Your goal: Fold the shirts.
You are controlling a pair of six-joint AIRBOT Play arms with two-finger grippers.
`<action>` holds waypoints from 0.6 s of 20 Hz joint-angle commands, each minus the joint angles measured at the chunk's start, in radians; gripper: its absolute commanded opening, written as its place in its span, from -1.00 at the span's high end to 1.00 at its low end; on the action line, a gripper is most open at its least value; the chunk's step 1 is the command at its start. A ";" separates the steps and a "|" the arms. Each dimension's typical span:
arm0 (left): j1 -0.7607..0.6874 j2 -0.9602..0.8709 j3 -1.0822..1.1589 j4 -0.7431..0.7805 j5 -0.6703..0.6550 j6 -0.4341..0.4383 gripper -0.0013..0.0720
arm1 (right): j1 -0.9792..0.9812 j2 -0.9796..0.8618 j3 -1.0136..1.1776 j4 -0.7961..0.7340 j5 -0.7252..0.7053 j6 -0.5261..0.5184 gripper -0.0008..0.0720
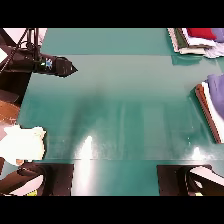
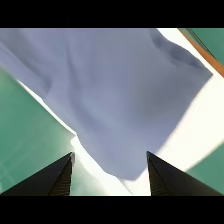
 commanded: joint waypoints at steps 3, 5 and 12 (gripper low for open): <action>0.000 0.000 0.000 0.000 -0.022 0.008 0.89 | -0.065 0.059 -0.030 -0.049 0.013 0.082 -0.47; 0.000 0.000 0.000 0.000 -0.019 0.008 0.89 | -0.013 0.061 -0.006 0.040 0.025 0.116 -0.46; 0.000 0.001 0.000 -0.001 -0.011 0.006 0.89 | 0.478 0.060 0.000 0.229 0.068 0.127 -0.25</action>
